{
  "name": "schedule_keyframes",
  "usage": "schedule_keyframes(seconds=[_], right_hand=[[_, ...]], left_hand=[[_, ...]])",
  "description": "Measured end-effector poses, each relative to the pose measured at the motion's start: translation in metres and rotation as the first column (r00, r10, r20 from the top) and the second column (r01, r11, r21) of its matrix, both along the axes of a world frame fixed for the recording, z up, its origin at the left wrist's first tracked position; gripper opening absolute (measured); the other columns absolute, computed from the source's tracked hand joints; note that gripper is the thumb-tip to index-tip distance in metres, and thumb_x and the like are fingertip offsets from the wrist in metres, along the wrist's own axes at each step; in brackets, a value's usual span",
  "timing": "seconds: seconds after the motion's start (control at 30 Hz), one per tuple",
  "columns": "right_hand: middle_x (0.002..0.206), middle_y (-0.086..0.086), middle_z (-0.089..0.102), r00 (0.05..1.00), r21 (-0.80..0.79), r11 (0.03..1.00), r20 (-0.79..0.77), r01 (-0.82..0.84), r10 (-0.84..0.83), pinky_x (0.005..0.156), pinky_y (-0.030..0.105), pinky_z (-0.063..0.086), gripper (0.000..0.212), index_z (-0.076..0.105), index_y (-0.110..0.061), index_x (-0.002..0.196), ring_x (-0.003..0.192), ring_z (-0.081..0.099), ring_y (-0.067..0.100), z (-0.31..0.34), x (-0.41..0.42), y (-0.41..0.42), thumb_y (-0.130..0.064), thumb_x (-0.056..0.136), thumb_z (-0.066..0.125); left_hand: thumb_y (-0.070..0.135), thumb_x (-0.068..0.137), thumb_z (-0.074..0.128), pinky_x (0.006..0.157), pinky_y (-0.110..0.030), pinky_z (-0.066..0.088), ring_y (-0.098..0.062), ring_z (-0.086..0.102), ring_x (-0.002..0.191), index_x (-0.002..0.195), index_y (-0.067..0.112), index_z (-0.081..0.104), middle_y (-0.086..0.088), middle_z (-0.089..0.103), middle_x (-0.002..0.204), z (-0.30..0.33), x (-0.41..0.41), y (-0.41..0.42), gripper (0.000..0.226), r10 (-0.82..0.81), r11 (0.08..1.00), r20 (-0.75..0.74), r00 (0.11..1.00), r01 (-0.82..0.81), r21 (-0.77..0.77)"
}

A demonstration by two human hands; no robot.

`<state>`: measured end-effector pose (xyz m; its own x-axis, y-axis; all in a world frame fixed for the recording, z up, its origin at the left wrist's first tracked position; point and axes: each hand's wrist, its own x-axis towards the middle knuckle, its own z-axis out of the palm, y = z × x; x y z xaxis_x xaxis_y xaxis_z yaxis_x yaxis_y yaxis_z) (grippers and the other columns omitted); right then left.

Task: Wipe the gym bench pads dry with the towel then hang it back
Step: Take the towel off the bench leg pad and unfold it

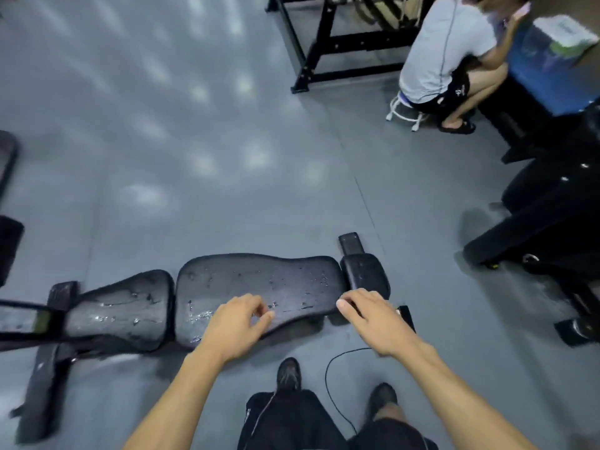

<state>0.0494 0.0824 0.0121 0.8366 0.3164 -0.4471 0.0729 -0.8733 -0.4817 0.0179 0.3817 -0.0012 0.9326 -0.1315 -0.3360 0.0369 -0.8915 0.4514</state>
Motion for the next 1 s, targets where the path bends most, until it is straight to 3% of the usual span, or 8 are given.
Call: schedule_keyframes(seconds=[0.23,0.53,0.63,0.77,0.93,1.0], right_hand=[[0.124,-0.009,0.059,0.952,-0.028,0.952,-0.043,-0.306,0.304,0.099,0.043,0.04,0.055,0.057,-0.03,0.125,0.119,0.05,0.021,-0.003,0.047,0.107,-0.063,0.099,0.02],[0.128,-0.008,0.06,0.765,0.022,0.766,-0.025,-0.643,0.643,0.103,0.042,0.038,0.068,0.057,-0.029,0.127,0.122,0.05,0.02,-0.001,0.088,0.226,-0.07,0.095,0.014],[0.129,-0.007,0.059,0.685,0.057,0.684,-0.007,-0.727,0.729,0.104,0.044,0.039,0.071,0.057,-0.028,0.128,0.121,0.05,0.022,0.0,0.088,0.268,-0.072,0.094,0.011],[0.127,-0.007,0.059,0.578,0.065,0.577,-0.015,-0.814,0.816,0.1,0.041,0.039,0.057,0.057,-0.03,0.127,0.12,0.051,0.023,0.003,0.071,0.315,-0.063,0.101,0.018],[0.12,-0.006,0.06,0.51,0.106,0.506,0.013,-0.856,0.86,0.099,0.044,0.041,0.087,0.057,-0.03,0.121,0.113,0.051,0.023,0.014,0.047,0.367,-0.083,0.084,-0.001],[0.113,-0.009,0.059,0.497,0.11,0.492,0.024,-0.864,0.867,0.098,0.045,0.043,0.085,0.058,-0.03,0.115,0.109,0.052,0.022,0.018,0.039,0.392,-0.084,0.084,0.001]], left_hand=[[0.063,0.088,0.041,0.082,-0.038,0.051,-0.013,0.06,0.089,0.083,0.034,0.054,0.018,0.06,0.085,-0.007,-0.05,0.092,0.032,0.357,0.931,-0.035,0.933,-0.359,-0.062],[0.068,0.08,0.036,0.081,-0.036,0.05,-0.009,0.058,0.085,0.084,0.031,0.06,0.013,0.061,0.082,0.004,-0.12,0.137,0.044,0.738,0.669,-0.068,0.672,-0.741,-0.059],[0.066,0.081,0.038,0.082,-0.034,0.051,-0.004,0.059,0.085,0.085,0.03,0.061,0.016,0.062,0.084,0.009,-0.146,0.139,0.043,0.82,0.564,-0.06,0.569,-0.822,-0.08],[0.065,0.083,0.039,0.084,-0.035,0.052,-0.002,0.06,0.088,0.087,0.031,0.062,0.018,0.063,0.086,0.013,-0.183,0.144,0.041,0.891,0.442,-0.075,0.448,-0.893,-0.085],[0.064,0.084,0.039,0.085,-0.036,0.052,-0.002,0.059,0.09,0.087,0.034,0.061,0.019,0.063,0.088,0.021,-0.209,0.174,0.037,0.926,0.367,-0.061,0.373,-0.926,-0.091],[0.064,0.084,0.039,0.084,-0.037,0.052,-0.002,0.059,0.091,0.086,0.036,0.06,0.02,0.063,0.088,0.022,-0.215,0.199,0.035,0.93,0.358,-0.05,0.364,-0.928,-0.098]])
